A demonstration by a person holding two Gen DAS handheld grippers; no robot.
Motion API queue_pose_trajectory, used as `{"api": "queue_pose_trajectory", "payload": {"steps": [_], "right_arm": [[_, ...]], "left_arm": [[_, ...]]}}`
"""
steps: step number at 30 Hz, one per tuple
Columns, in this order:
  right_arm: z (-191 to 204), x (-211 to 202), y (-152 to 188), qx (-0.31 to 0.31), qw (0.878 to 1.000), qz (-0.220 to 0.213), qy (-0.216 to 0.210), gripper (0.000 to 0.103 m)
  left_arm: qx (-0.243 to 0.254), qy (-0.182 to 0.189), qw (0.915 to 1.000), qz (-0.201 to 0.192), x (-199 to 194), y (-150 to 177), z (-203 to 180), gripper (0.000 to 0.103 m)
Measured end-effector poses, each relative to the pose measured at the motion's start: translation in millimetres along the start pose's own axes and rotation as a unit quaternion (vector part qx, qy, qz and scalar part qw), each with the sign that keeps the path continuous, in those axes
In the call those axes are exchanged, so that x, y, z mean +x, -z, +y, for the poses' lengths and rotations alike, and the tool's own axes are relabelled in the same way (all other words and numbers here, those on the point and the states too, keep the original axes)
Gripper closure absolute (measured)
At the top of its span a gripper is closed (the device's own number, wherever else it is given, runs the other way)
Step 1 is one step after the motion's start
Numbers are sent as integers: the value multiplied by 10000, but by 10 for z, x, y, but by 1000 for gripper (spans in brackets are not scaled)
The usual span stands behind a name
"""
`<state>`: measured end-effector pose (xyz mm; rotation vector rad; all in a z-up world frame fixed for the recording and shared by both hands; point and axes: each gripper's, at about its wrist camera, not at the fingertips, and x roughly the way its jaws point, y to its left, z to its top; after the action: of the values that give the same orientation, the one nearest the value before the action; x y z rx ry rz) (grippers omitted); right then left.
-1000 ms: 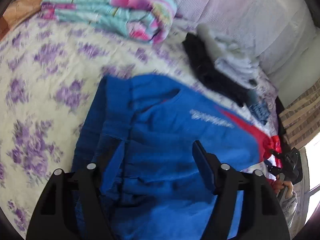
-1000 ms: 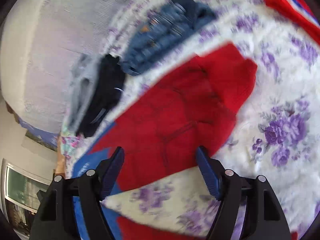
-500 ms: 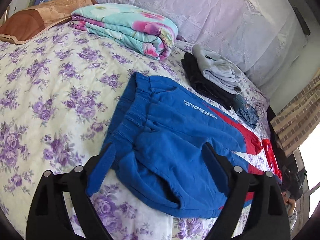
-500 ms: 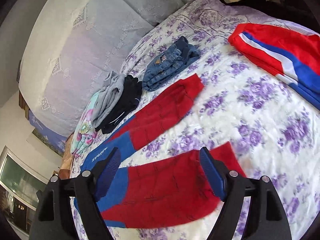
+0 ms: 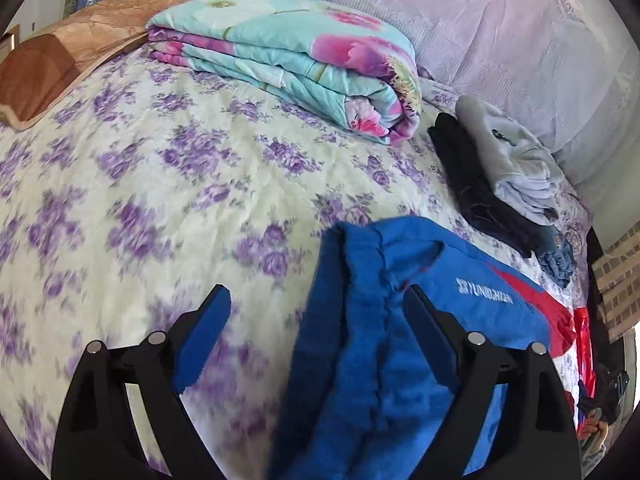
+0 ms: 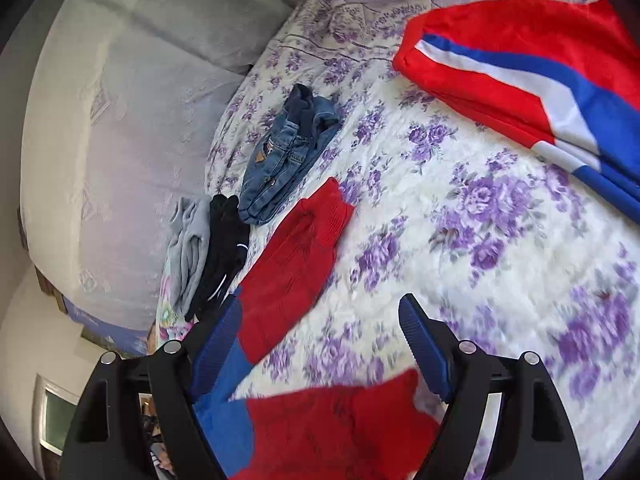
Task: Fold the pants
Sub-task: 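Regrasp the blue waistband edge with the left tool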
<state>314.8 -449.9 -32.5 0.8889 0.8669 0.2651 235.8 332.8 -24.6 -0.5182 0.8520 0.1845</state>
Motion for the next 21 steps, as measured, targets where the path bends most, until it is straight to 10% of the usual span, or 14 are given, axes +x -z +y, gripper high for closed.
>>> {"api": "queue_pose_trajectory", "payload": {"steps": [6, 10, 21], "right_arm": [[139, 295, -205, -190, 9998, 75, 72, 18], [202, 441, -338, -321, 9991, 172, 198, 18], [283, 798, -542, -809, 9949, 471, 387, 18]], "left_arm": [[189, 135, 9996, 184, 389, -200, -71, 19], [-11, 696, 9961, 543, 634, -260, -57, 52], [219, 1189, 9920, 368, 758, -235, 0, 71]]}}
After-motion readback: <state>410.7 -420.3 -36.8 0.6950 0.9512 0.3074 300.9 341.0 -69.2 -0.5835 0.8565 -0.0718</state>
